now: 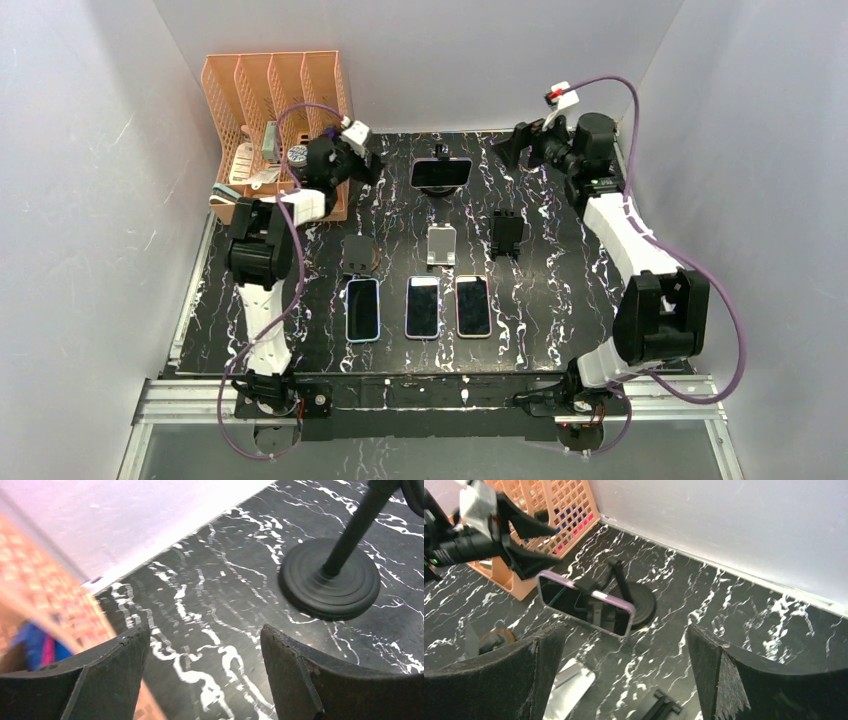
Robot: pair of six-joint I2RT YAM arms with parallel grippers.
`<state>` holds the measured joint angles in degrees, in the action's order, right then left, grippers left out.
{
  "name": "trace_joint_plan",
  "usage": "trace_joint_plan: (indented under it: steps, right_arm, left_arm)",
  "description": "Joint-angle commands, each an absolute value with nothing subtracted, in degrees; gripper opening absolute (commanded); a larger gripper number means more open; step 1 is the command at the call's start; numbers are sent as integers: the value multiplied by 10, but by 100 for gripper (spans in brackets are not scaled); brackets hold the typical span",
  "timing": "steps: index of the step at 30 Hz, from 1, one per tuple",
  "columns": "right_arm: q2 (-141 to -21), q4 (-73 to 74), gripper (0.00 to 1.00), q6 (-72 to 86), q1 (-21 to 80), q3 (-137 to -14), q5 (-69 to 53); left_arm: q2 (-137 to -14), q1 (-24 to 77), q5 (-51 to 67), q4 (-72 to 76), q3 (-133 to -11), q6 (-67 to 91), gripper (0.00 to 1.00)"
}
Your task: Place the phone on the phone stand
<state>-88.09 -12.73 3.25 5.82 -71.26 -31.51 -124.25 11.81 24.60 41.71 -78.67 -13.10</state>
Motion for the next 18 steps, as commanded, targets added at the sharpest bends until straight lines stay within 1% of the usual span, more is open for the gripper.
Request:
trace_joint_plan:
  steps: [1,3,4,6,9,10,11,12,15,18]
  right_arm:
    - [-780,-102,99,69,173,-655,-135]
    - [-742,-62,99,81,236,-636,-66]
    - [-728,-28,99,100,255,-632,-58]
    - [-701,42,99,141,298,-615,-29]
    - [-668,141,99,194,374,-585,69]
    - [-662,174,99,211,403,-577,118]
    - [-659,210,99,237,427,-568,156]
    - [-659,242,99,262,451,-562,185]
    - [-669,308,99,322,488,-551,214]
    - [-673,322,99,347,500,-540,217]
  left_arm:
    - [-1106,98,238,368,-759,-143,78]
    - [-1057,102,208,348,-743,-158,79]
    - [-1037,105,187,344,-740,-159,79]
    - [-998,104,168,332,-740,-120,79]
    - [-948,102,139,311,-720,-66,80]
    - [-929,102,133,298,-714,-44,81]
    - [-914,101,126,282,-708,-20,94]
    - [-899,101,123,272,-701,4,98]
    - [-865,101,129,243,-684,66,98]
    - [-847,101,129,251,-663,128,98]
